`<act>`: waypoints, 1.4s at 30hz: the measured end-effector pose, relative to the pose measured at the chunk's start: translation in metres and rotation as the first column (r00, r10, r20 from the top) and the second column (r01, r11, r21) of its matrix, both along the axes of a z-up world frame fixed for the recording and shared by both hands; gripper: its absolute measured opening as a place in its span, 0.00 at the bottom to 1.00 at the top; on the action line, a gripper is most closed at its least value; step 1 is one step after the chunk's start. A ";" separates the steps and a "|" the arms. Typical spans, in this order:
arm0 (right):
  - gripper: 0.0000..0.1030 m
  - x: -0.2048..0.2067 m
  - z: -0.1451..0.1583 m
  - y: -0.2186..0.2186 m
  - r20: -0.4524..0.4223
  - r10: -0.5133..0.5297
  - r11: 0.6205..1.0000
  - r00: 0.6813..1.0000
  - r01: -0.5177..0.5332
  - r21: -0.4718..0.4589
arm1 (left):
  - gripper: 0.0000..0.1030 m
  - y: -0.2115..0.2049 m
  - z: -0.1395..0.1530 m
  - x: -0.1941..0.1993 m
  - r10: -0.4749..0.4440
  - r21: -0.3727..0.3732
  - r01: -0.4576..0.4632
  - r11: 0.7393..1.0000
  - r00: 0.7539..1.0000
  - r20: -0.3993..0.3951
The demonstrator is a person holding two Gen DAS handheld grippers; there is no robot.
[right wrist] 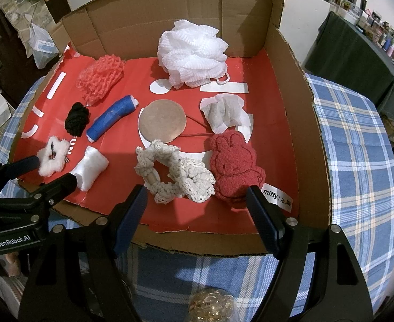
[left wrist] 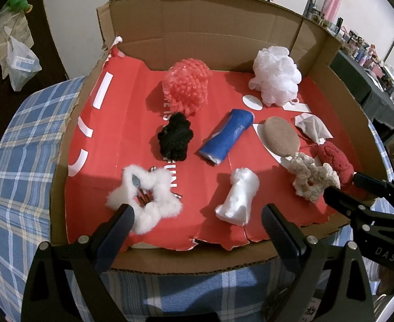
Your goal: Organize soft objects
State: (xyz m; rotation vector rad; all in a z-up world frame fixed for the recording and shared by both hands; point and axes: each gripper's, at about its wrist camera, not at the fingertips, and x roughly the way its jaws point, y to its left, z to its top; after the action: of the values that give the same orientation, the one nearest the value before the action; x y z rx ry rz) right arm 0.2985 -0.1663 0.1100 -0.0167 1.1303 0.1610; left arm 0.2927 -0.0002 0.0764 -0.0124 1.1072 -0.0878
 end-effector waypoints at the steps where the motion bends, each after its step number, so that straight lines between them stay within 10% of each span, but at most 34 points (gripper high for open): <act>1: 0.73 -0.001 0.000 -0.001 0.001 0.000 1.000 1.000 0.000 0.000 | 0.95 0.000 0.000 0.000 -0.001 0.001 0.001 1.000 1.000 0.001; 26: 0.74 -0.066 0.073 -0.024 0.200 -0.047 0.996 0.979 0.031 0.082 | 1.00 0.020 0.096 -0.104 0.047 -0.020 -0.042 0.999 0.941 0.336; 29: 0.92 -0.102 0.087 -0.026 0.277 -0.036 0.996 0.960 0.012 0.087 | 1.00 0.022 0.103 -0.130 0.047 -0.037 -0.036 0.999 0.927 0.371; 42: 0.96 -0.229 0.046 -0.022 0.398 0.005 0.999 0.917 -0.020 0.033 | 1.00 0.010 0.060 -0.230 0.025 -0.063 0.002 0.998 0.905 0.425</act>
State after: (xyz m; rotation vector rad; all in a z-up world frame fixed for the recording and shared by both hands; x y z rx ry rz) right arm 0.0694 -0.1879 0.1559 -0.0234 0.7186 0.1799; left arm 0.0631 0.0102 0.1362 -0.0530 0.6644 -0.1083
